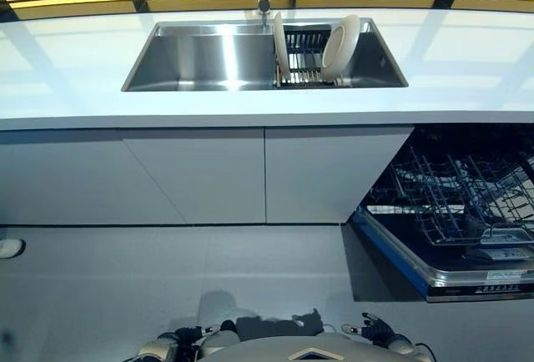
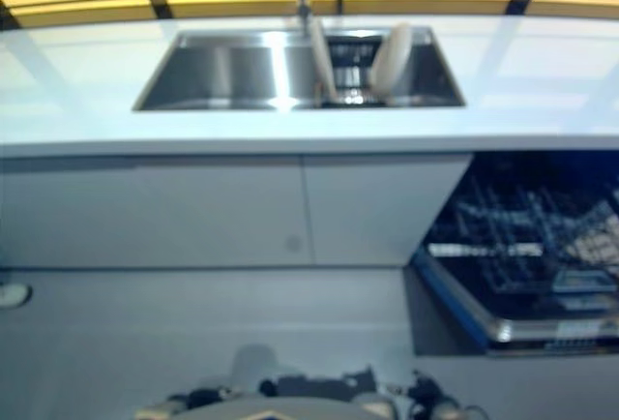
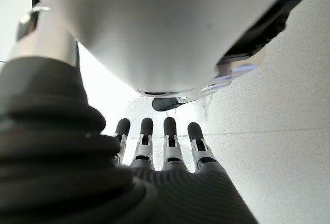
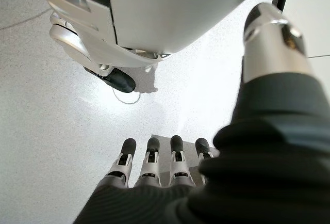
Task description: Take plates into dishwasher
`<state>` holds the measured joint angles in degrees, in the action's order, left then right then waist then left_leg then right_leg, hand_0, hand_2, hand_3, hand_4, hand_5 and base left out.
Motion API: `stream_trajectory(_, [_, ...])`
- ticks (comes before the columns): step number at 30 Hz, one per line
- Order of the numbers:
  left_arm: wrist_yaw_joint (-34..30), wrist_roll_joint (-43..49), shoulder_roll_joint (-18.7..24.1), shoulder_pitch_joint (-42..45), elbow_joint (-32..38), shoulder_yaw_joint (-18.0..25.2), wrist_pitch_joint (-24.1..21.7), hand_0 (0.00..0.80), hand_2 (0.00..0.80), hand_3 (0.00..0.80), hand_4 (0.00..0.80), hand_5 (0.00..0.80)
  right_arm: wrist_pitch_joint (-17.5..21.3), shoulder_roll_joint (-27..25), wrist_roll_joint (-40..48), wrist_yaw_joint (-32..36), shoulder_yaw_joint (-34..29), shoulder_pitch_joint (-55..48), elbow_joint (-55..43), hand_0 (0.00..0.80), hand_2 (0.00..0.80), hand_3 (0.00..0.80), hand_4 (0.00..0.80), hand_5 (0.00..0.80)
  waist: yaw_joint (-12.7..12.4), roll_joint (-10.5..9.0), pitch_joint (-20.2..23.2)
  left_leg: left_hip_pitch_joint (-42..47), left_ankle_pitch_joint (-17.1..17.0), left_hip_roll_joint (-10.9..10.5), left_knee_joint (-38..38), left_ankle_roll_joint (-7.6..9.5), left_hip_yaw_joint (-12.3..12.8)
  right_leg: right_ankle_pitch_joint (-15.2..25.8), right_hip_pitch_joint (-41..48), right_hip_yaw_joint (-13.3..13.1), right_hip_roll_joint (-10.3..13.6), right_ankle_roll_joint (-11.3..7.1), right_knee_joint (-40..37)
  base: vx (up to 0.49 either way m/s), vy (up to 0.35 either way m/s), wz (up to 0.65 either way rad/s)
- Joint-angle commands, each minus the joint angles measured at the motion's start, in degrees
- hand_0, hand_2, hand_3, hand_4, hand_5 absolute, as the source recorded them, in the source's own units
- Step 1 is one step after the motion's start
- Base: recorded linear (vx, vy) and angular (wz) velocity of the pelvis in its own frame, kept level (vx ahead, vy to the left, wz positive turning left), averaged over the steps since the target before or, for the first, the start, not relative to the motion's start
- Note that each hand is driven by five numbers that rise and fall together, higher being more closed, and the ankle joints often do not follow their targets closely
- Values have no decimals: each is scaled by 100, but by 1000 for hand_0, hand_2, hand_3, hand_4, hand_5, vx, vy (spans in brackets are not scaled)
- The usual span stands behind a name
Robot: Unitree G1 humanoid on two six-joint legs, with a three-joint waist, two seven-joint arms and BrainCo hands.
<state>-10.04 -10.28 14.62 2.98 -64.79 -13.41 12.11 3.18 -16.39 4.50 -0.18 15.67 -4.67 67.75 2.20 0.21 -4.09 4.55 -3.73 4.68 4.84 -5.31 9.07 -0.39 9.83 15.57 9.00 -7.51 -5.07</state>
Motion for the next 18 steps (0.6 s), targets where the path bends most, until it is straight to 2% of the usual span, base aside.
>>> stream_trajectory(1, [-13,-40,-25,-347,-144,-22,53,0,0,0,0,0,32,17,14,-42,83,400,123,0,0,0,0,0,-93,-15,-192,192,583,-279,-224,380,-66,58,-381,-38,-263,112,219,0,0,0])
stream_trajectory(7, [18,-158,-35,-400,-110,-58,39,0,0,0,0,0,-14,-64,-3,-44,79,492,84,0,0,0,0,0,-55,-38,-302,95,702,-345,-466,468,-49,79,-478,-192,-216,115,313,3,72,1])
stream_trajectory(10, [5,-181,-15,-402,-84,-16,42,0,0,0,0,0,7,-61,-63,-176,85,501,67,0,0,0,0,0,-51,-44,-327,127,738,-407,-443,528,-46,125,-523,-241,-148,52,360,49,116,1])
stream_trajectory(14, [54,-183,16,-422,-162,97,3,0,0,0,0,0,-8,-2,-117,-326,17,592,60,0,0,0,0,0,-50,-51,-363,147,803,-512,-429,685,-68,107,-725,-380,65,-102,769,83,140,0])
stream_trajectory(16, [115,-185,50,-468,-172,107,36,0,0,0,0,0,-7,21,-172,-326,-14,635,-5,0,0,0,0,0,-36,3,-409,52,786,-518,-497,765,-112,130,-1003,-564,216,-89,1482,62,152,1])
stream_trajectory(17, [115,-189,84,-498,-169,82,88,0,0,0,0,0,10,10,-198,-322,-17,636,-68,0,0,0,0,0,7,52,-456,-17,790,-528,-537,819,-156,275,-1306,-798,258,-73,2077,67,162,-3])
stream_trajectory(18, [102,-161,115,-531,-182,39,128,0,0,0,0,0,64,-19,-106,-340,-27,632,-102,0,0,0,0,0,111,96,-518,-31,800,-543,-569,866,-216,523,-1683,-1065,154,-54,2511,89,134,-7])
